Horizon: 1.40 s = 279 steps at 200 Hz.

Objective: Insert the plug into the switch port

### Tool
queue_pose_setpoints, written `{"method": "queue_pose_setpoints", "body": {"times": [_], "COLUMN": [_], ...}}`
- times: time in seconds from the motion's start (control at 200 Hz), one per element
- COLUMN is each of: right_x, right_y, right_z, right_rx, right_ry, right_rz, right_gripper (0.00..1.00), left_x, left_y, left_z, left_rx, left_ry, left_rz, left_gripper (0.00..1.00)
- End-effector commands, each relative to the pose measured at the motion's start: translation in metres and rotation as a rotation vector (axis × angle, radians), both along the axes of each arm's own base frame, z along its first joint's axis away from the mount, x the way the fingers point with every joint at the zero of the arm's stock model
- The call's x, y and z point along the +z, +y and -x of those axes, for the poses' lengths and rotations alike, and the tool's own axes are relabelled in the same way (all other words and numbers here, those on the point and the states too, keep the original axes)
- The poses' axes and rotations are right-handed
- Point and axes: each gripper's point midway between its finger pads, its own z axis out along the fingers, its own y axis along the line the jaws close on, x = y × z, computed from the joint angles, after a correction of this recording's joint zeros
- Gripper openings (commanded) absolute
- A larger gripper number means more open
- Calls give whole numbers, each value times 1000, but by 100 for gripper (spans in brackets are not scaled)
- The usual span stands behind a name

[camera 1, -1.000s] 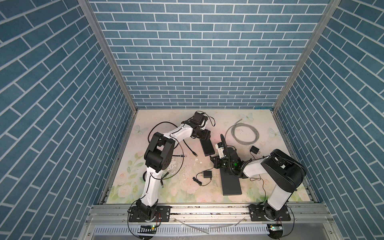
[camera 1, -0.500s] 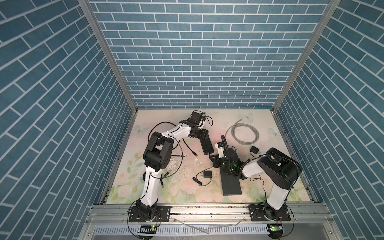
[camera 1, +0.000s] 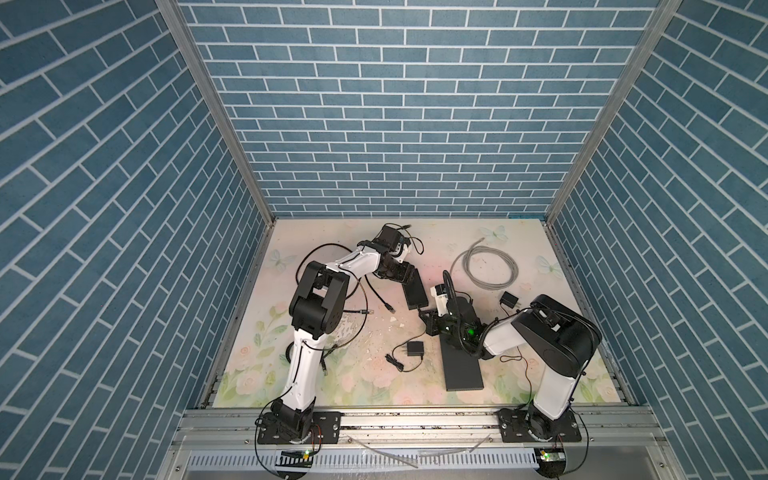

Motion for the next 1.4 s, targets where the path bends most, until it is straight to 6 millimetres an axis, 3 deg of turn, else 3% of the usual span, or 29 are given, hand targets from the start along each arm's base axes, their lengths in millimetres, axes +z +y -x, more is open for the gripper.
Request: {"method": "queue_pose_setpoints", "body": {"times": [0.0, 0.47, 0.645, 0.885, 1.075, 1.195, 1.39], "right_x": [5, 18, 22, 17, 13, 11, 11], "right_y": [4, -5, 5, 7, 6, 7, 10], "right_z": [-11, -37, -38, -33, -32, -32, -31], "right_rx": [-28, -145, -100, -62, -59, -53, -41], "right_ry": [-17, -109, -130, -113, -104, -101, -93], "right_rz": [-9, -24, -24, -7, 6, 9, 10], "right_gripper": [4, 4, 4, 4, 4, 4, 4], "left_x": [3, -27, -26, 4, 29, 38, 31], "left_y": [-3, 13, 14, 22, 38, 21, -5], "left_z": [10, 26, 28, 13, -13, -25, -41], "left_rx": [-37, -4, -2, 4, 68, 21, -68], "left_ry": [31, 110, 116, 52, -27, -67, -101], "left_rz": [18, -59, -64, -111, -130, -53, 50], "left_gripper": [68, 63, 62, 67, 73, 74, 74]}}
